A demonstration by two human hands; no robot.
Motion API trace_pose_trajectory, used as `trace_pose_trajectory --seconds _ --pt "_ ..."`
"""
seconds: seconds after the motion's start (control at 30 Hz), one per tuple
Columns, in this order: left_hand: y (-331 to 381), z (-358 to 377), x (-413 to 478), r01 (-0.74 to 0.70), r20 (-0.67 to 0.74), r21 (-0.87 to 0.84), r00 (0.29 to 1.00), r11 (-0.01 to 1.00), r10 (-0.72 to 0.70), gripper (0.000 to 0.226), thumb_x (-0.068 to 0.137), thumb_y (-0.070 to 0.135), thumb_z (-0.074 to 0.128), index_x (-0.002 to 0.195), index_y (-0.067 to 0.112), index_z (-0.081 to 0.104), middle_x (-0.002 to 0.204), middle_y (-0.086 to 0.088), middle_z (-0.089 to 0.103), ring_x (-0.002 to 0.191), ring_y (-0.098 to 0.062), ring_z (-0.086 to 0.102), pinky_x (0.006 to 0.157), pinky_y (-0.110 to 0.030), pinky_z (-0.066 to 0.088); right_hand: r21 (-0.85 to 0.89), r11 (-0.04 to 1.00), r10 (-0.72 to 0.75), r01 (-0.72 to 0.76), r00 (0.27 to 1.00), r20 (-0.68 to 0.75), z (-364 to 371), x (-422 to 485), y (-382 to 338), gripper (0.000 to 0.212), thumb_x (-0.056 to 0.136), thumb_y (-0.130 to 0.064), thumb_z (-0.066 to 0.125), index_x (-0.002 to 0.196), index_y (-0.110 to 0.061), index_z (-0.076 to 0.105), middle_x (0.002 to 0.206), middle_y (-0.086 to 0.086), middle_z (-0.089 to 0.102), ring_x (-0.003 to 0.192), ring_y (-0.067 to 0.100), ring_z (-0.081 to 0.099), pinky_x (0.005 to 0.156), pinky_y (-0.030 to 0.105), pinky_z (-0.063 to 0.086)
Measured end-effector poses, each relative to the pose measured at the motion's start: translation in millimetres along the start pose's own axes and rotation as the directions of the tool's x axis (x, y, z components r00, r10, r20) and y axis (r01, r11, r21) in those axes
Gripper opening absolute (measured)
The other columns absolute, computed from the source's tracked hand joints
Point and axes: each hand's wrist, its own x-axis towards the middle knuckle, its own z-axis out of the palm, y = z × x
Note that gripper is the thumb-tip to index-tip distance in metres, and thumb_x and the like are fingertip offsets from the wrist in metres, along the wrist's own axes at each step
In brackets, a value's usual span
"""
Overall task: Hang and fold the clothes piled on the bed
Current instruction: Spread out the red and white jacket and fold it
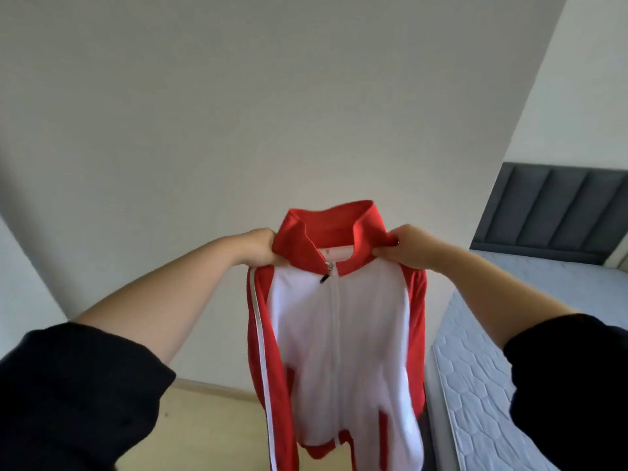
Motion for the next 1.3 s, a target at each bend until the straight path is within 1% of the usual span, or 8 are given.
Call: trace_pose_trajectory --seconds 0.23,0.43,0.63,0.73,0.83,1.07,1.17,1.3 --pt "-2.5 0.2 -0.9 -0.054 0.019 -0.507 0.997 0.86 0.074 0.027 0.087 -0.001 0.063 0.108 0.016 0.065 0.101 0.0 0.069 0.092 -0.013 0.067 0.075 -0.02 0.053 0.706 0.705 0.057 -0.066 0.998 0.037 -5.1 -9.2 28.3 0.011 0.087 -0.008 0.067 0.096 -0.01 0.072 0.081 0.003 0.071 0.065 0.008 0.068 0.059 0.017 0.055" --pt "-2.3 2.4 -2.4 0.02 0.109 -0.754 0.99 0.657 0.094 0.044 0.093 -0.009 0.045 0.084 0.02 0.078 0.082 0.0 0.074 0.072 -0.012 0.071 0.064 -0.022 0.057 0.898 0.427 -0.013 -0.108 0.992 0.125 -11.6 -16.5 34.9 0.029 0.09 0.01 0.046 0.091 -0.008 0.069 0.075 0.006 0.073 0.065 0.016 0.07 0.058 0.023 0.056" --pt "8.7 -1.5 -5.1 0.043 0.191 -0.728 0.971 0.684 0.143 0.057 0.085 0.002 0.024 0.071 0.009 0.078 0.075 -0.01 0.072 0.066 -0.016 0.066 0.06 -0.019 0.051 0.891 0.437 -0.026 -0.12 0.989 0.147 -13.4 -22.7 27.8 0.044 0.089 0.011 0.035 0.059 -0.007 0.062 0.055 0.005 0.058 0.049 0.013 0.057 0.046 0.018 0.046" --pt "16.8 2.7 -5.7 0.036 0.177 -0.657 0.978 0.753 0.108 0.041 0.086 0.035 0.049 0.066 0.011 0.076 0.066 -0.009 0.067 0.056 -0.016 0.06 0.054 -0.019 0.048 0.915 0.359 0.046 -0.185 0.982 0.181 -11.8 -26.1 21.3 0.03 0.087 -0.002 0.042 0.061 -0.005 0.056 0.052 0.005 0.054 0.048 0.015 0.054 0.044 0.019 0.044" --pt "21.6 7.7 -7.7 -0.063 0.141 -0.493 0.978 0.868 0.152 0.019 0.078 0.021 0.075 0.06 0.017 0.07 0.06 0.002 0.064 0.052 -0.008 0.058 0.052 -0.016 0.046 0.922 0.297 0.07 -0.248 0.969 0.238 -12.2 -25.5 20.3 0.034 0.087 -0.017 0.041 0.056 -0.008 0.051 0.054 0.005 0.049 0.054 0.019 0.047 0.054 0.026 0.042" --pt "20.4 13.4 -8.7 -0.164 0.314 0.147 0.943 0.975 0.111 0.046 0.068 0.022 0.084 0.108 0.03 0.062 0.086 0.007 0.053 0.082 -0.01 0.053 0.073 -0.022 0.04 0.329 0.939 -0.009 -0.097 0.952 0.306 -6.7 -34.5 27.7 0.011 0.079 -0.03 0.075 0.079 -0.022 0.067 0.08 -0.004 0.066 0.068 0.007 0.062 0.064 0.021 0.049" --pt "18.5 23.5 -6.9 -0.195 0.324 0.304 0.942 0.933 0.092 0.028 0.068 0.023 0.083 0.081 0.009 0.064 0.068 0.003 0.053 0.061 -0.01 0.047 0.056 -0.021 0.036 -0.058 0.998 0.011 0.013 0.92 0.391 3.7 -39.6 26.2 0.03 0.072 -0.034 0.078 0.099 -0.028 0.067 0.089 -0.01 0.067 0.081 0.006 0.062 0.08 0.024 0.048" --pt "24.2 36.5 -1.5 -0.215 0.116 0.463 0.976 0.86 0.182 0.028 0.067 0.021 0.08 0.059 0.014 0.054 0.053 0.003 0.045 0.054 -0.016 0.045 0.045 -0.025 0.029 -0.324 0.943 0.011 0.077 0.965 0.261 23.7 -41.2 19.3 0.016 0.074 -0.026 0.067 0.064 -0.016 0.059 0.064 -0.003 0.055 0.065 0.017 0.051 0.052 0.025 0.036"
